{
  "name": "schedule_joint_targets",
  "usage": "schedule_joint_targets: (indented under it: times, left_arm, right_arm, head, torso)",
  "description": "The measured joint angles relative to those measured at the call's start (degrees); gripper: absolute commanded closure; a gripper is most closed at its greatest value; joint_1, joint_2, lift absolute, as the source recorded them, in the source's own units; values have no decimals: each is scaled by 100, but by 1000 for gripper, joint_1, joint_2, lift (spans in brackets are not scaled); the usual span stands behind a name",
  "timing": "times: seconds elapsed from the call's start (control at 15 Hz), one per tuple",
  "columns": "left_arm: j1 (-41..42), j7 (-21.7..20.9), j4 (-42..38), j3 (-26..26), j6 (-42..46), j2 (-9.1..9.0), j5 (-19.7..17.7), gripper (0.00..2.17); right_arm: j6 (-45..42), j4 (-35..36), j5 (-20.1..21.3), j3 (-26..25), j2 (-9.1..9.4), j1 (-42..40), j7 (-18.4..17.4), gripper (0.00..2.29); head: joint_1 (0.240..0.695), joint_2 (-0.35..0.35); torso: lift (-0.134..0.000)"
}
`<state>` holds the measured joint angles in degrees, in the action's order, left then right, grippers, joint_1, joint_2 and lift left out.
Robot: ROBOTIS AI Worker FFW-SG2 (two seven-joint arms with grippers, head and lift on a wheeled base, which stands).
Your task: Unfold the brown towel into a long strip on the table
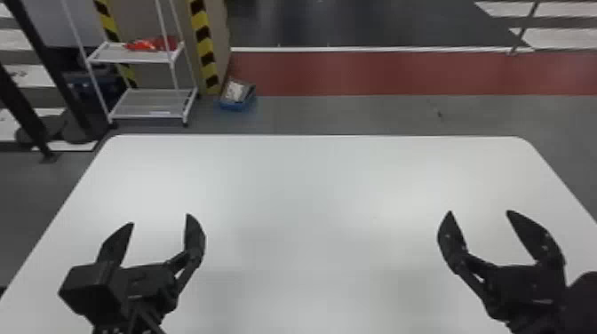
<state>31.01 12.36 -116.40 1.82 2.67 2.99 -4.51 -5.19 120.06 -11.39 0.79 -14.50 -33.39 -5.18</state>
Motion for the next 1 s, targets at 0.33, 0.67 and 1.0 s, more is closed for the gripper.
schedule_joint_targets:
  times: [0.33, 0.67, 1.0]
  left_arm:
    - [10, 3, -1, 12, 0, 0, 2, 56]
    - [10, -6, 5, 30, 0, 0, 9, 56]
    - [10, -15, 26, 37, 0, -7, 8, 56]
  right_arm:
    - [-11, 1, 5, 0, 0, 0, 0, 70]
    - [-12, 1, 6, 17, 0, 4, 0, 70]
    - [-12, 0, 10, 18, 8, 0, 0, 70]
  head:
    - [695, 9]
    - [695, 8]
    - [695, 7]
  torso:
    - [-124]
    - [-124]
    - [-124]
